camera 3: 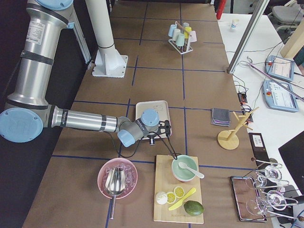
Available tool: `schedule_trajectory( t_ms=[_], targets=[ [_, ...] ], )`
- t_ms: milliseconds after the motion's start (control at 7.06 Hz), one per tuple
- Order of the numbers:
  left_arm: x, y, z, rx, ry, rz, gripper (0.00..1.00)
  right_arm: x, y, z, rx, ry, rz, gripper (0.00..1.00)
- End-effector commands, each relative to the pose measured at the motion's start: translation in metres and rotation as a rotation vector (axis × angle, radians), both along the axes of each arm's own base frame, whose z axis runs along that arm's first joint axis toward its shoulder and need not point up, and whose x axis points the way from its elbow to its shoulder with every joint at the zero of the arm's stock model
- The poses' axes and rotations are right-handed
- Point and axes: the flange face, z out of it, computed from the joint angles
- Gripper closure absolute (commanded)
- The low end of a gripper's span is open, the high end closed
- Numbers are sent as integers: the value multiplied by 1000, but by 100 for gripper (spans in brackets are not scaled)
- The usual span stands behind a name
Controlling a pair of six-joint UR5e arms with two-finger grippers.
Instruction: Pick up and place green cup on tray
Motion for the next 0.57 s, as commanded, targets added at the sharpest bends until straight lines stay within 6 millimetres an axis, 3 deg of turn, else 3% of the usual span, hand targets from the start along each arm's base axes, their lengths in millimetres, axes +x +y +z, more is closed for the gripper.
schedule_trajectory(
  t_ms=[0, 142, 425],
  targets=[
    [0, 0, 0, -1, 0, -1, 0, -43, -19, -67, -33, -93, -22, 100],
    [0, 0, 0, -1, 0, -1, 0, -65, -22, -83, -40, -103, -38, 100],
    [0, 0, 0, 1, -2, 1, 0, -130, -22, -126, -71, -132, -74, 100]
  ],
)
